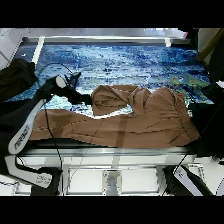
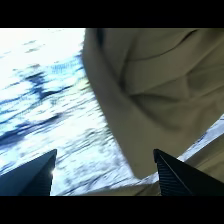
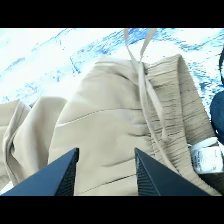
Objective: Fold the clothes and pants, and hang the long-sleeved shirts on hangers.
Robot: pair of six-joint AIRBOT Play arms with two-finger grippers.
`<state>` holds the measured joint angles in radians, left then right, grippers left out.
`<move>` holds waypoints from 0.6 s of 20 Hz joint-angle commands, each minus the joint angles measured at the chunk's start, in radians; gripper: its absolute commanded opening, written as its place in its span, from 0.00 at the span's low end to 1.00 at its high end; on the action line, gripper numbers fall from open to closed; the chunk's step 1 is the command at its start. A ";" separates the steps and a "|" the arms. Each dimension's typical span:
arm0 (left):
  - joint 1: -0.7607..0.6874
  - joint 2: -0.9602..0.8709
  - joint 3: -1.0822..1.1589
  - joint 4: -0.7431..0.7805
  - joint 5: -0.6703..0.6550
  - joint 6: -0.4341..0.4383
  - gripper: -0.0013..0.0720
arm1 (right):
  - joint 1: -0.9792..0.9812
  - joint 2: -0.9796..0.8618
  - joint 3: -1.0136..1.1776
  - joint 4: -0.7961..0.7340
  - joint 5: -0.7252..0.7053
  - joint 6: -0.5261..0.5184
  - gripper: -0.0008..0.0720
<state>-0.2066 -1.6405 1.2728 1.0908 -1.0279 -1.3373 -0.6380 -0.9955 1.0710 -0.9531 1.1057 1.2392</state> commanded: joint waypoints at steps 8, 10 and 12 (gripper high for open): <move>-0.036 -0.100 0.003 -0.205 0.108 0.022 0.50 | 0.035 -0.010 0.002 -0.031 -0.007 0.000 0.55; -0.047 -0.100 0.003 -0.203 0.128 0.066 0.03 | 0.035 -0.010 0.002 -0.031 -0.007 0.000 0.55; -0.045 -0.097 0.008 -0.201 0.126 0.071 0.03 | 0.035 -0.010 0.002 -0.034 -0.013 0.000 0.55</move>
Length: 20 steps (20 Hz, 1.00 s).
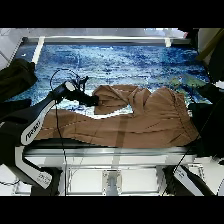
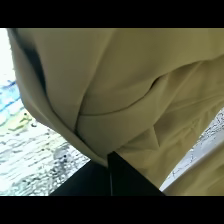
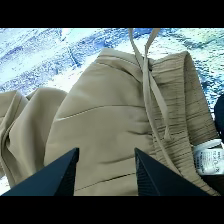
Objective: Fold the clothes and pants, and hang the long-sleeved shirts on hangers.
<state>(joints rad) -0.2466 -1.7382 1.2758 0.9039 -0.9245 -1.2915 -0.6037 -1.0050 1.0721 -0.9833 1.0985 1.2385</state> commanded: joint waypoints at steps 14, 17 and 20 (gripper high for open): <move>0.093 0.113 0.024 0.078 -0.048 0.025 0.03 | 0.009 -0.637 0.190 0.058 -0.245 -0.001 0.53; 0.093 0.113 0.024 0.099 -0.048 0.024 0.03 | 0.027 -0.694 0.243 0.017 -0.291 -0.003 0.53; 0.093 0.113 0.024 0.099 -0.048 0.024 0.03 | 0.048 -0.751 0.279 0.031 -0.291 -0.048 0.53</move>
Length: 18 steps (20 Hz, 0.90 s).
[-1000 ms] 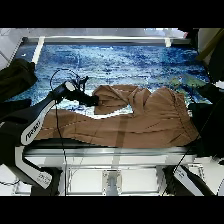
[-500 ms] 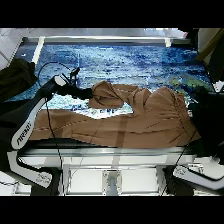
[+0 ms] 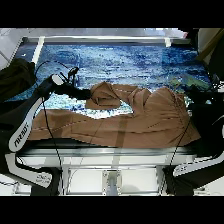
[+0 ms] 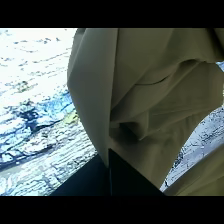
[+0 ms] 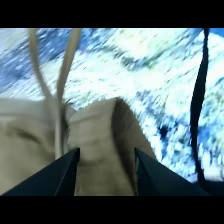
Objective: Fold the clothes and pants, and hang the long-sleeved shirts on hangers.
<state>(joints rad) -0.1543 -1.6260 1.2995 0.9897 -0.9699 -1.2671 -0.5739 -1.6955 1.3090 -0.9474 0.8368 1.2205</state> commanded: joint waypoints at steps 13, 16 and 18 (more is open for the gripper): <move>0.100 0.120 0.059 0.436 -0.003 -0.068 0.03 | 0.069 -0.054 0.151 -0.055 0.153 -0.043 0.05; 0.130 0.259 0.115 0.905 0.006 -0.103 0.03 | 0.069 0.001 0.227 -0.122 0.199 0.020 0.05; 0.129 0.332 0.141 1.064 0.048 -0.102 0.03 | 0.069 0.028 0.265 -0.122 0.220 0.029 0.05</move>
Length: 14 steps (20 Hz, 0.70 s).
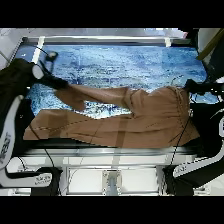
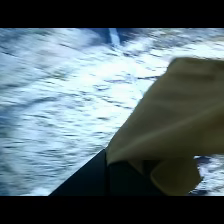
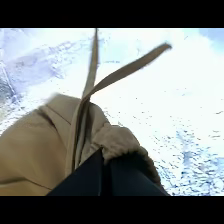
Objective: Fold the clothes and pants, and hang the long-sleeved shirts on hangers.
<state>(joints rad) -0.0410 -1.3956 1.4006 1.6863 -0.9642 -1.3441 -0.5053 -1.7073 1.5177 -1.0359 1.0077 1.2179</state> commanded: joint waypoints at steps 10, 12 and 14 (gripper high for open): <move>0.072 -0.047 0.040 0.382 -0.053 -0.092 0.03 | 0.068 0.013 0.067 -0.026 0.019 0.080 0.05; 0.132 -0.071 0.010 0.383 -0.063 -0.191 0.03 | 0.068 -0.003 0.065 -0.040 0.028 0.092 0.05; 0.176 -0.068 -0.045 0.396 -0.062 -0.245 0.03 | 0.068 -0.015 0.064 -0.043 0.040 0.095 0.05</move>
<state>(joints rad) 0.0761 -1.4425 1.4025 2.0602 -0.9989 -1.4910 -0.4423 -1.7054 1.5829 -1.0676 1.0431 1.2995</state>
